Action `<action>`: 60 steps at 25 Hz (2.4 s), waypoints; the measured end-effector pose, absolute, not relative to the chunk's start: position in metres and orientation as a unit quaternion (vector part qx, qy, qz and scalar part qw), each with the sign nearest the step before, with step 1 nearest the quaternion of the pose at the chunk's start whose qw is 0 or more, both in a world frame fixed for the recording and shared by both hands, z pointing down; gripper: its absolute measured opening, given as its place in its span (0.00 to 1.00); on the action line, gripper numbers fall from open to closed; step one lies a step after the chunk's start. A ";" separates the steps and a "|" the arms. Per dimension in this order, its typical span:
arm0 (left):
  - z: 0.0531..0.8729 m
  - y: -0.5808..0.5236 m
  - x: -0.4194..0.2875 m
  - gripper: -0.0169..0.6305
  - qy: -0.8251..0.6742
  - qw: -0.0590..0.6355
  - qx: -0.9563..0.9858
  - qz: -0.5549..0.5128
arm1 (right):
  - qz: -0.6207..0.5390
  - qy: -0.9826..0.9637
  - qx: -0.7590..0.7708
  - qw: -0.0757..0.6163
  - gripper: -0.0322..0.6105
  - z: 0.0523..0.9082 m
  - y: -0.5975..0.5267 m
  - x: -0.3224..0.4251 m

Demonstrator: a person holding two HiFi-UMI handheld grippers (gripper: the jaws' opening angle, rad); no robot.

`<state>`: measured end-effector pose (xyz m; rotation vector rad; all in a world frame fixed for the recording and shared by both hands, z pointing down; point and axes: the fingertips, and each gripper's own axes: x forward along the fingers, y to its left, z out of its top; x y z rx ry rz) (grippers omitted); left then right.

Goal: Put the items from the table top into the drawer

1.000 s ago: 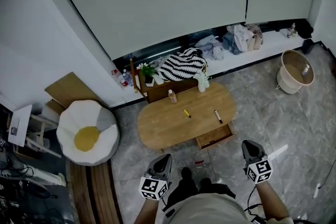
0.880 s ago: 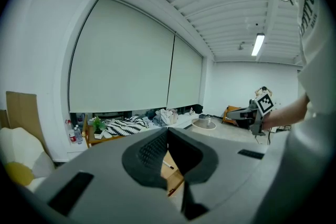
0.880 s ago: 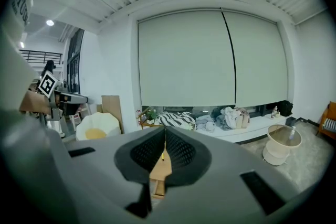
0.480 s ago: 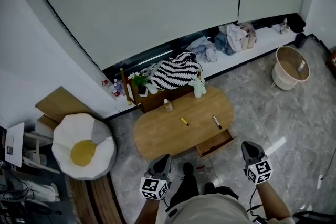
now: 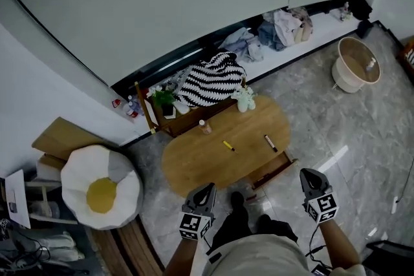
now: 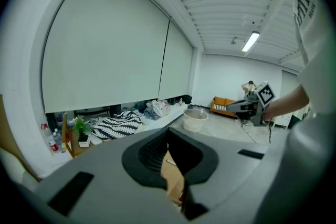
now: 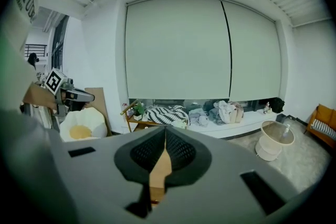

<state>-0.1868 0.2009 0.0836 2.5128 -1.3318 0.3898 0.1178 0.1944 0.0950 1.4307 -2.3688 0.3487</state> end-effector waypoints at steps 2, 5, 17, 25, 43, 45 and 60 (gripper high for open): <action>0.094 0.184 -0.191 0.06 -0.450 0.135 0.871 0.146 | 0.128 -0.834 0.505 0.184 0.08 0.103 0.182 0.112; 0.112 0.163 -0.199 0.06 -0.438 0.141 0.874 0.157 | 0.133 -0.830 0.506 0.193 0.08 0.116 0.170 0.099; 0.186 0.105 -0.212 0.06 -0.387 0.124 0.887 0.218 | 0.161 -0.817 0.501 0.235 0.08 0.166 0.132 0.063; 0.224 0.090 -0.197 0.06 -0.388 0.176 0.881 0.206 | 0.187 -0.814 0.491 0.247 0.08 0.194 0.120 0.056; 0.315 0.039 -0.141 0.06 -0.495 0.251 0.810 0.191 | 0.227 -0.839 0.422 0.260 0.08 0.293 0.053 0.100; 0.333 0.034 -0.137 0.06 -0.508 0.257 0.800 0.192 | 0.223 -0.843 0.413 0.263 0.08 0.306 0.046 0.103; 0.476 0.005 -0.128 0.06 -0.565 0.335 0.728 0.195 | 0.259 -0.833 0.393 0.289 0.08 0.419 0.029 0.135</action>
